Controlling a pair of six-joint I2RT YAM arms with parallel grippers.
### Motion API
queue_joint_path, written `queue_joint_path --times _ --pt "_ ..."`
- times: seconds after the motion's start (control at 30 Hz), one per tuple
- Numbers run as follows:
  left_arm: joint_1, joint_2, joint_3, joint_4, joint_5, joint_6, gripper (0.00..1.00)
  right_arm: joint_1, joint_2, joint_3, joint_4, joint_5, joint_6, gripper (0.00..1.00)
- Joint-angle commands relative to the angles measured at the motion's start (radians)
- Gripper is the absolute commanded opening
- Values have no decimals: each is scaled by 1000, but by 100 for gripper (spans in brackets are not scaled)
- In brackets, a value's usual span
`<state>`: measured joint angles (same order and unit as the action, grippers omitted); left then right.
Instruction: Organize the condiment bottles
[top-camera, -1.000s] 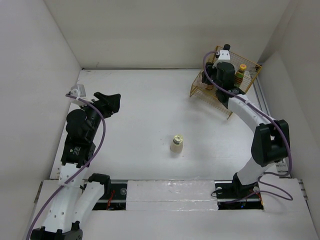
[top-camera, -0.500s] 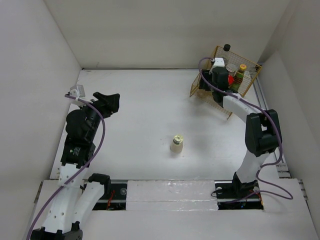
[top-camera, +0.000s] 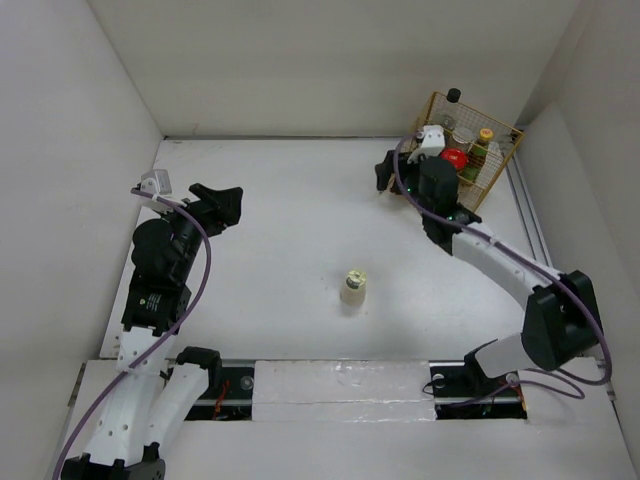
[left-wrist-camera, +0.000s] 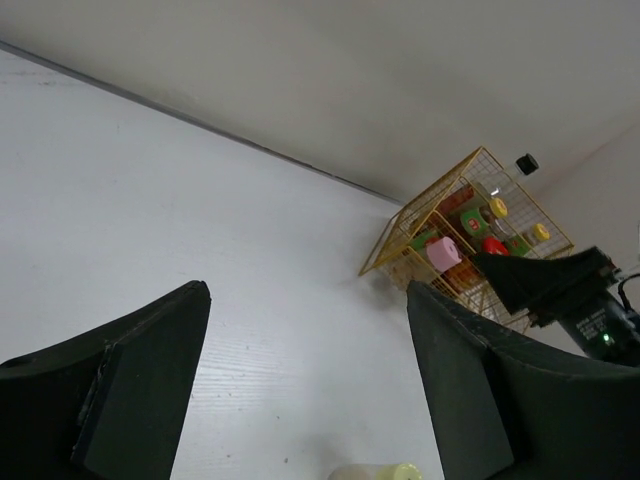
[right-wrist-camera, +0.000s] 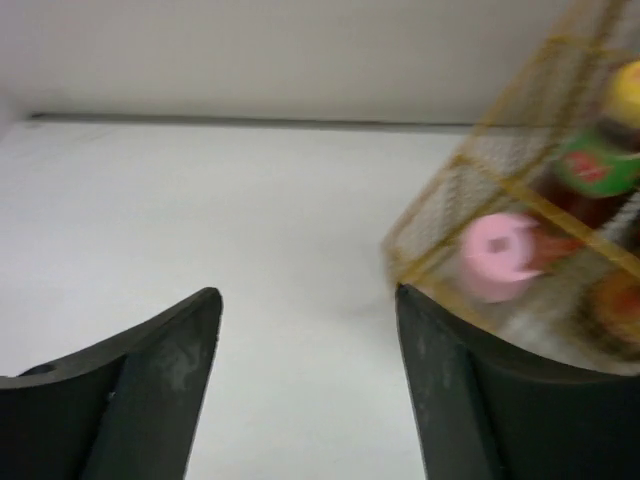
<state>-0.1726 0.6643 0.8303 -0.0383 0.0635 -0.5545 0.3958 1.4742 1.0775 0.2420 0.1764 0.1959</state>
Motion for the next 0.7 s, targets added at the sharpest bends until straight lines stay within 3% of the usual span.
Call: queue_joint_path --times 0.0,0.03,0.07,0.13,0.2,0.23,0.27,0.37,0.5,0.67 --pt "5 -6 7 31 19 18 76 124 -44 -106 118 -61 48 73" --pt "5 -6 7 31 19 18 78 150 -72 -147 118 -80 48 32" --pt "5 -6 7 31 30 18 80 179 -92 -171 118 -100 33 17" --pt "5 -6 7 31 19 18 80 274 -155 -232 108 -100 20 4" --pt "5 3 7 31 30 18 81 339 -262 -339 108 -45 7 15" --pt "5 3 7 31 39 18 81 382 -293 -368 86 -35 7 27" --pt "5 -6 7 31 39 18 81 399 -340 -410 32 -26 7 58" --pt "5 15 7 31 30 18 82 429 -383 -435 -120 -15 28 90" --pt "5 15 16 31 55 18 82 471 -394 -461 -182 -58 28 98" --pt "5 35 16 31 53 18 82 482 -298 -413 -204 -83 28 98"
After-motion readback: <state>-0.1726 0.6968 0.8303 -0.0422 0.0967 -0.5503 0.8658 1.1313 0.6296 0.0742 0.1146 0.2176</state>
